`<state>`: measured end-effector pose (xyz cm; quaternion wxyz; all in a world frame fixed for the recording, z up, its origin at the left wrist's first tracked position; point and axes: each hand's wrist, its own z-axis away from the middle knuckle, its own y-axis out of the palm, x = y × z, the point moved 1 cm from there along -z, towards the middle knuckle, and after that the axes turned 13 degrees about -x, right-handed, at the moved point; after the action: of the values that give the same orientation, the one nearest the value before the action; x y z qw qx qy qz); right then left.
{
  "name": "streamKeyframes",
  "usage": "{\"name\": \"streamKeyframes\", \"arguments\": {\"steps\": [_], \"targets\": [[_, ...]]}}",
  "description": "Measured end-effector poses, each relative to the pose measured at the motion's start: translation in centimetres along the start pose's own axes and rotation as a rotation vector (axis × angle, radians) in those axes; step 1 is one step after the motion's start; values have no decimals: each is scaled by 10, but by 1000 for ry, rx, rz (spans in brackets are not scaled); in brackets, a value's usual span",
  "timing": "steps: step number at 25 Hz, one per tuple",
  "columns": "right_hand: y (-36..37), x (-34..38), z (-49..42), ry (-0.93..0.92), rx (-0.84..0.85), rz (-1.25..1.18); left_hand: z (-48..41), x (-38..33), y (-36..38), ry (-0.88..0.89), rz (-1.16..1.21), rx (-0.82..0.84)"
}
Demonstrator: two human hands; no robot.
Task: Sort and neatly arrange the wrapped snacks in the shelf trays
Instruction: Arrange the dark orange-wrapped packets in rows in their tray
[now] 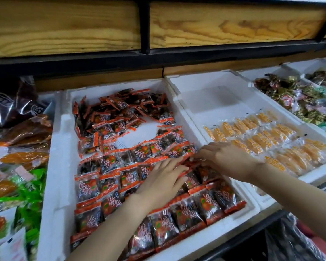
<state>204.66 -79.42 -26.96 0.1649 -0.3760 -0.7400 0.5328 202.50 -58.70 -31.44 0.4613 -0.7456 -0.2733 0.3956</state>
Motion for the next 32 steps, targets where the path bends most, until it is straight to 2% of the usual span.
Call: {"name": "streamKeyframes", "arguments": {"steps": [3, 5, 9, 13, 15, 19, 22, 25, 28, 32], "targets": [[1, -2, -43, 81, -135, -155, -16, 33, -26, -36, -43, -215], [19, -6, -76, 185, -149, -237, -31, 64, -35, -117, -57, -279], [72, -36, -130, 411, -38, -275, -75, 117, -23, -247, -75, -220], [102, -59, -154, 369, 162, -229, -130, 144, 10, -382, 185, -153], [103, -66, -153, 323, 219, -177, -155, 152, 23, -388, 182, -104], [103, -74, -146, 303, 168, -229, -187, 152, 30, -427, 204, -55], [106, -78, -163, 411, 1, -307, -192, 151, 25, -510, 335, -25], [114, -84, -191, 441, -14, -242, -182, 153, 8, -519, 346, -157], [124, -87, -210, 438, 58, -164, -162, 155, -14, -535, 276, -342], [131, -85, -218, 470, 67, -90, -144, 160, -25, -532, 215, -463]]}}
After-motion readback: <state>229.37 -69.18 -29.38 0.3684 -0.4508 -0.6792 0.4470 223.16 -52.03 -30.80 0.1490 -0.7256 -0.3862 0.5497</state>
